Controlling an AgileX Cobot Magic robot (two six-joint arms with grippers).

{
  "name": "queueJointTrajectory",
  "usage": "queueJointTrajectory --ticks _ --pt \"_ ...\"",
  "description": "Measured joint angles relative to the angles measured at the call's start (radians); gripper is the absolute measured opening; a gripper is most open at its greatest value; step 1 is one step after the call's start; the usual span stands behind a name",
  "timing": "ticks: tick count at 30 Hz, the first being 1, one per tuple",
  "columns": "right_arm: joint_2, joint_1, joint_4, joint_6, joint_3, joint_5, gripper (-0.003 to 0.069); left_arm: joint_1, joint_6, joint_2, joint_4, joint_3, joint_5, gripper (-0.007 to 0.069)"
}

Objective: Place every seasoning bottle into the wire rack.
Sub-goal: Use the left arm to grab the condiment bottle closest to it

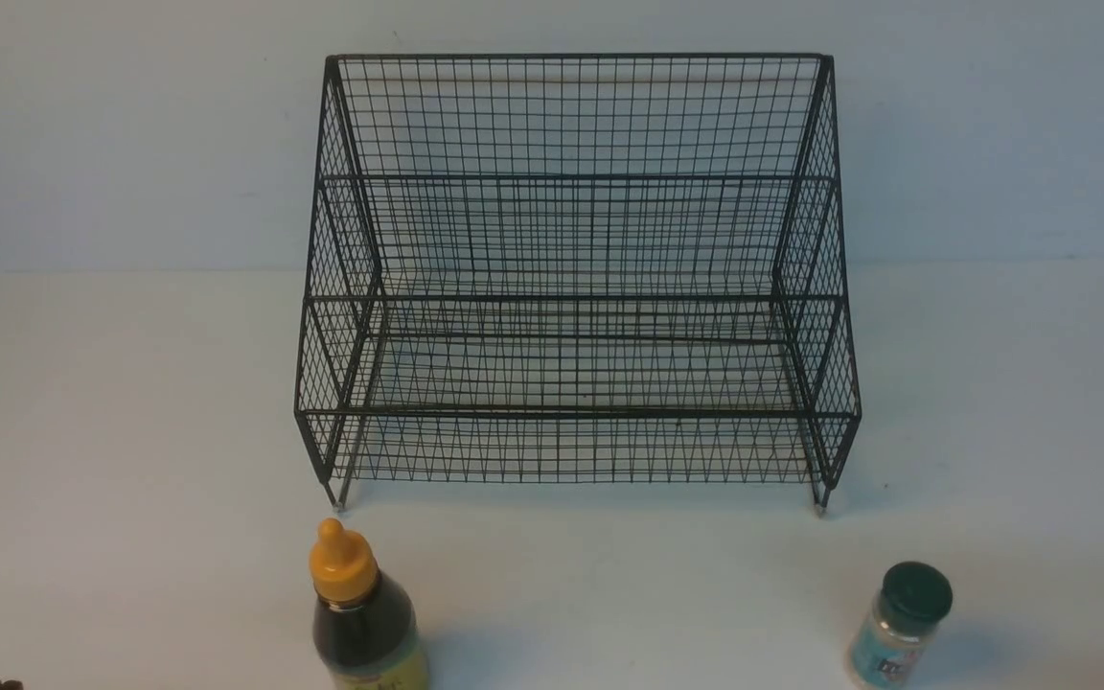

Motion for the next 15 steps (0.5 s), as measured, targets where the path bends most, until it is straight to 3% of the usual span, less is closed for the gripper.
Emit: queueJointTrajectory --ticks 9,12,15 --pt "0.000 0.000 0.000 0.000 0.000 0.000 -0.0015 0.000 -0.003 0.000 0.000 0.000 0.000 -0.0005" --pt "0.000 0.000 0.000 0.000 0.000 0.000 -0.0015 0.000 -0.052 0.000 -0.079 0.000 0.000 -0.0005" --pt "0.000 0.000 0.000 0.000 0.000 0.000 -0.0015 0.000 -0.185 0.000 -0.334 0.000 0.000 -0.0005"
